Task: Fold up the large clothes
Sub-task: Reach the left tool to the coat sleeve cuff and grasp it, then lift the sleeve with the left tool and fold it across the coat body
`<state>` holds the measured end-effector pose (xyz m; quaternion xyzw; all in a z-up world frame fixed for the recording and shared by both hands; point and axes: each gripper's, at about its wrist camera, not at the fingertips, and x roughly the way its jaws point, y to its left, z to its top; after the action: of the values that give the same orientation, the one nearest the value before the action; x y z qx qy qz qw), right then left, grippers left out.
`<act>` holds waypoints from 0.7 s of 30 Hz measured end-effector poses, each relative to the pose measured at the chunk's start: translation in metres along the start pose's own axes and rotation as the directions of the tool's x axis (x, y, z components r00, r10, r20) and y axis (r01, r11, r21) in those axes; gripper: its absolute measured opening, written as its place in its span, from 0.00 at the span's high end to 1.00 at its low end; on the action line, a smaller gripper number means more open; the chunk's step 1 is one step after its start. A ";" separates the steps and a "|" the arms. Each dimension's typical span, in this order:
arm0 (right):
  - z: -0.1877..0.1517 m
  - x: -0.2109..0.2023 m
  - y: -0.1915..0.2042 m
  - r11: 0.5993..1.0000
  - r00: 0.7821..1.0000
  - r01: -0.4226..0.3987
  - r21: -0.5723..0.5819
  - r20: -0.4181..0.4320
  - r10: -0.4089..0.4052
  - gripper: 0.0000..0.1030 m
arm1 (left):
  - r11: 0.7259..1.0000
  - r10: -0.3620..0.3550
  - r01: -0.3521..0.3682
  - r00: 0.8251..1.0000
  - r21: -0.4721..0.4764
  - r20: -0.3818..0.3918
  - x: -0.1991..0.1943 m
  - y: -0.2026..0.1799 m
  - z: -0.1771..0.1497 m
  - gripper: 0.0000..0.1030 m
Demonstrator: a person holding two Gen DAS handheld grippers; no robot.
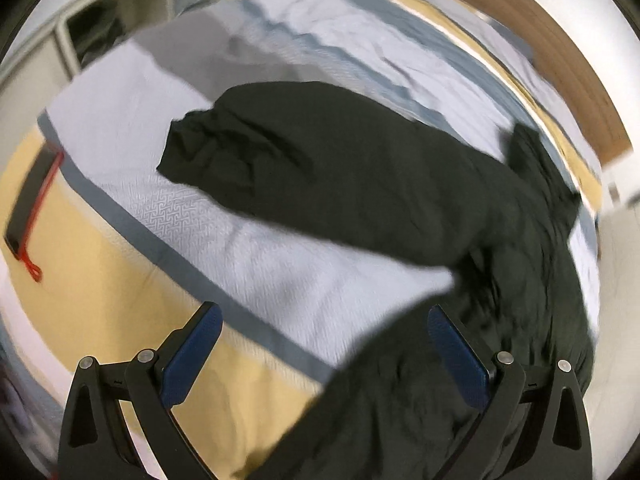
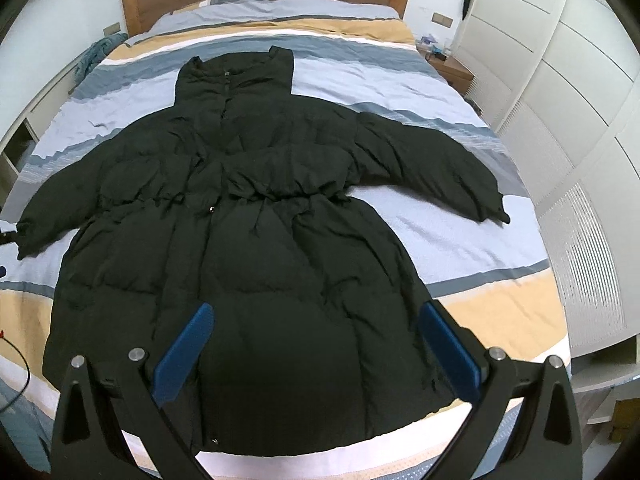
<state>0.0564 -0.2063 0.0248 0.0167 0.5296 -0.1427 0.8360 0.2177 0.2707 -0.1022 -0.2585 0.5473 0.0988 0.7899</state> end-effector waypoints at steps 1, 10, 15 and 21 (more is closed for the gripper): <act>0.000 -0.001 0.001 1.000 1.000 0.007 0.002 -0.003 -0.007 0.00 | 1.000 -0.010 0.010 1.000 -0.028 -0.006 0.007 0.006 0.008 0.02; 0.005 -0.008 0.011 0.997 0.998 0.059 0.040 -0.015 -0.059 0.00 | 0.940 -0.183 0.159 0.982 -0.302 -0.052 0.080 0.055 0.056 0.07; 0.003 -0.012 0.018 0.995 0.997 0.080 0.053 -0.028 -0.079 0.00 | 0.848 -0.279 0.242 0.960 -0.473 -0.009 0.112 0.087 0.061 0.08; -0.002 -0.018 0.025 0.993 0.993 0.109 0.038 -0.046 -0.107 0.00 | 0.786 -0.329 0.305 0.943 -0.538 0.055 0.122 0.096 0.077 0.41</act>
<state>0.0535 -0.1779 0.0368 0.0081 0.5450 -0.1981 0.8146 0.2852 0.3763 -0.2220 -0.5602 0.4625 0.1094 0.6785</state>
